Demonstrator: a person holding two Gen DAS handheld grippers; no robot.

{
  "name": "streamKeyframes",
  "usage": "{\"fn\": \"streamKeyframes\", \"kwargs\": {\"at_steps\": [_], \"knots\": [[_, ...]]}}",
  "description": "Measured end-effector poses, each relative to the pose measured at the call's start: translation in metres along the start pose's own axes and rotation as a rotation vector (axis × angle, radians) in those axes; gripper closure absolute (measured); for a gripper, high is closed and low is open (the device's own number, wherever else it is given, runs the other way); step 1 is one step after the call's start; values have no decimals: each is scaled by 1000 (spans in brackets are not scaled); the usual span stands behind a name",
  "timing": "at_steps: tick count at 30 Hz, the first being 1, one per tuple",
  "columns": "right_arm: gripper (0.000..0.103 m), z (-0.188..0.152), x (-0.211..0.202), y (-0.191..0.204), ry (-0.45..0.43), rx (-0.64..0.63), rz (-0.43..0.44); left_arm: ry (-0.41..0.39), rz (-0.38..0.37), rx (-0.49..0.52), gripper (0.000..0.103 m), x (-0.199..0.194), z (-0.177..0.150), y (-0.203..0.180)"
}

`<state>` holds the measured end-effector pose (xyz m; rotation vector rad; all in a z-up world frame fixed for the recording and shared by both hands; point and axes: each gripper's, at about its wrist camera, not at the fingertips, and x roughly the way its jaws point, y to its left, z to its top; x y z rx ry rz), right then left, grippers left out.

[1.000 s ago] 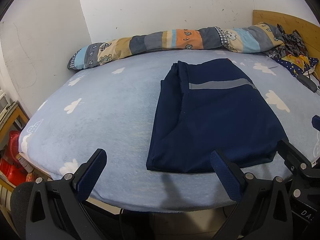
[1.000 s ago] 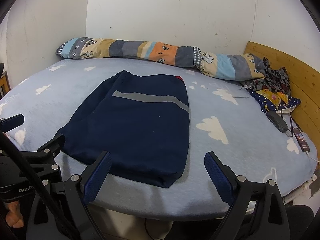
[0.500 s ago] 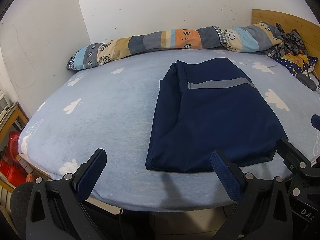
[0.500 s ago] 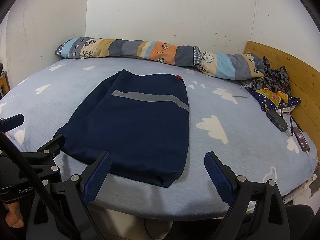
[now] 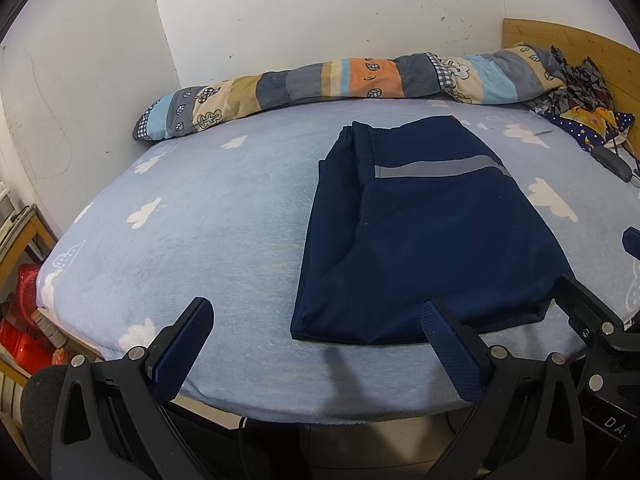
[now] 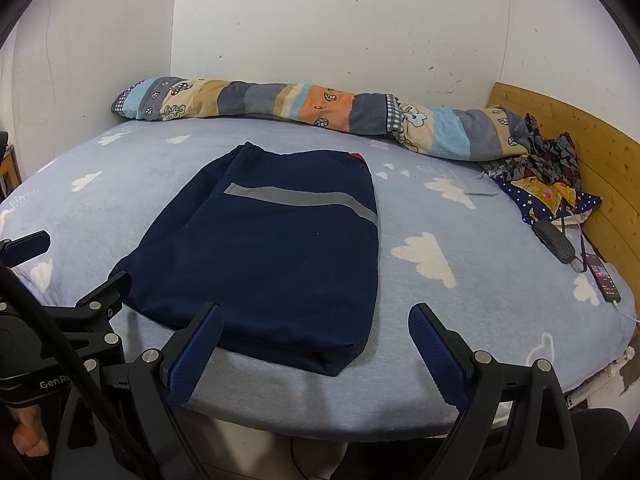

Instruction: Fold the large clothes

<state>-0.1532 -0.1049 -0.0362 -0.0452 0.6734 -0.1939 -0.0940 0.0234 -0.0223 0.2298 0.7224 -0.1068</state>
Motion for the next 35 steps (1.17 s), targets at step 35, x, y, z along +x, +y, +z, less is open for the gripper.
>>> {"fn": "streamKeyframes", "kwargs": {"at_steps": [35], "knots": [[7,1,-5,7,-10,11,3,17,-35,-3,0,1,2,10]]}}
